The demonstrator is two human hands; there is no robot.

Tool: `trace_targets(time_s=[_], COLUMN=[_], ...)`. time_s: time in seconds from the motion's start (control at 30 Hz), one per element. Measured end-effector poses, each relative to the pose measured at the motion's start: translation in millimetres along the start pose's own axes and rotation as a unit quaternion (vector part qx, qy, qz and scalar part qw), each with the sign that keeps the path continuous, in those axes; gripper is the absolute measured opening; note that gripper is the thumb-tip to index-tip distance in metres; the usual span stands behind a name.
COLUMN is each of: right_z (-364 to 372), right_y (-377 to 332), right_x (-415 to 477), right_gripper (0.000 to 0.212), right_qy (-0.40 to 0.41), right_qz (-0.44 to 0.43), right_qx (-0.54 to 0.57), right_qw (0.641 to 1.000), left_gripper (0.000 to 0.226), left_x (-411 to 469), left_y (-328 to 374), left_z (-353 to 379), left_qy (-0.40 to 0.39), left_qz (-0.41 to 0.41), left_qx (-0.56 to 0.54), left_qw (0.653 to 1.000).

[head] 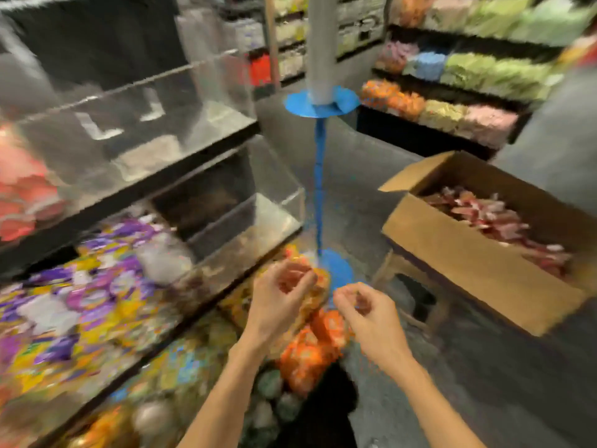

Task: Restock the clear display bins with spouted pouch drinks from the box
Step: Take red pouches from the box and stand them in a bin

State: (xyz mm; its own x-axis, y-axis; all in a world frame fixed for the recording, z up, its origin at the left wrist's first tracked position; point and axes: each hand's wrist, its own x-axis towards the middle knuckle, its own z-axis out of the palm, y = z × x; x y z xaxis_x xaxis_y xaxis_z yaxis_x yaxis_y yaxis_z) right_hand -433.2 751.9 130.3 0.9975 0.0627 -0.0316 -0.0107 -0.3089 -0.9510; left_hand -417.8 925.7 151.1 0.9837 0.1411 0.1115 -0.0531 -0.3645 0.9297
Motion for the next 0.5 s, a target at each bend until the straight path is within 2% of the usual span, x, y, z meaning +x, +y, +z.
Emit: trace_targets(time_s=[0.07, 0.13, 0.23, 0.37, 0.5], right_z=[-61, -119, -191, -256, -302], right_y=[21, 41, 71, 108, 144], right_x=[13, 21, 35, 56, 88], right_gripper=[0.012, 0.008, 0.007, 0.008, 0.010], right_qy=[0.064, 0.115, 0.181, 0.216, 0.245], right_qz=[0.015, 0.044, 0.098, 0.173, 0.234], right_qx=[-0.016, -0.034, -0.049, -0.045, -0.025], right_qw=[0.998, 0.992, 0.977, 0.960, 0.941], left_gripper=[0.013, 0.005, 0.017, 0.020, 0.028], left_x=[20, 37, 65, 101, 145], left_y=[12, 30, 50, 52, 41], left_z=[74, 143, 235, 338, 417], left_qy=[-0.070, -0.143, -0.224, -0.294, -0.360], left_qz=[0.017, 0.027, 0.047, 0.015, 0.004], left_qx=[0.011, -0.004, -0.002, 0.031, 0.118], left_qw=[0.997, 0.989, 0.973, 0.955, 0.925])
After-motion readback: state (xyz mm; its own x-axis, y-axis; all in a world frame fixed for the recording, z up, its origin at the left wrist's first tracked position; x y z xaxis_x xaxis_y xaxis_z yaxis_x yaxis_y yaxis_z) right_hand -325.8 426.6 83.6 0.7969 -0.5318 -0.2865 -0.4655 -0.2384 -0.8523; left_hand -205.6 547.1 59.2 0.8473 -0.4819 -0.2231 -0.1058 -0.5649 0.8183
